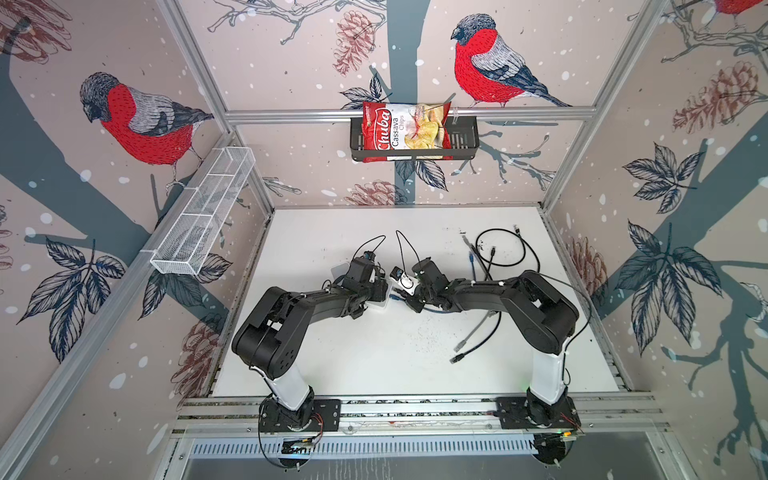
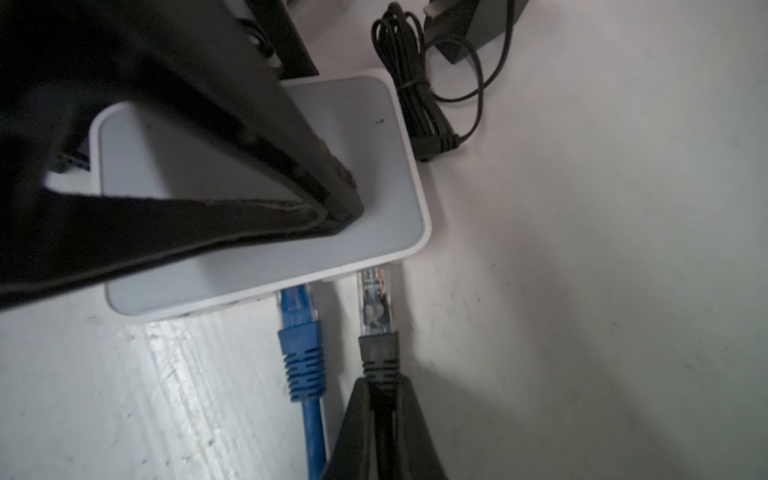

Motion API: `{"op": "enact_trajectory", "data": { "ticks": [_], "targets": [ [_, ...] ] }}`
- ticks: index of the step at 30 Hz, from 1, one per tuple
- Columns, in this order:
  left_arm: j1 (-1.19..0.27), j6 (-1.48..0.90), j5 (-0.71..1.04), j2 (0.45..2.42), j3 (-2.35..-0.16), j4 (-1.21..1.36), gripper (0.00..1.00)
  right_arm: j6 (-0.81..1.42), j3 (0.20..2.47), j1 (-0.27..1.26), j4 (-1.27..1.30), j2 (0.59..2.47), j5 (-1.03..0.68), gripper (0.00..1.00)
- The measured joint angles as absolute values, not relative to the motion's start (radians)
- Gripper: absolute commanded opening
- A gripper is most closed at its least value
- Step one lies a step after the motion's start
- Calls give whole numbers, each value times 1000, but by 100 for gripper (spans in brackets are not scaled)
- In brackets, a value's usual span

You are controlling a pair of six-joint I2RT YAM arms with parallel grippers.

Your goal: Insert the plug into the switch port

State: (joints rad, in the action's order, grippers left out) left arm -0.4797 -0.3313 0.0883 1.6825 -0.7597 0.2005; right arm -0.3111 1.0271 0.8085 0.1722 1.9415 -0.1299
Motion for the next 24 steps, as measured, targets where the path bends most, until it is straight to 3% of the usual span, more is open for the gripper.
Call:
{"op": "enact_trajectory", "data": {
  "ticks": [24],
  "targets": [
    [-472,-221,157,1698,-742,252,61,-376,972,855,239,1927,-40,2]
  ]
}}
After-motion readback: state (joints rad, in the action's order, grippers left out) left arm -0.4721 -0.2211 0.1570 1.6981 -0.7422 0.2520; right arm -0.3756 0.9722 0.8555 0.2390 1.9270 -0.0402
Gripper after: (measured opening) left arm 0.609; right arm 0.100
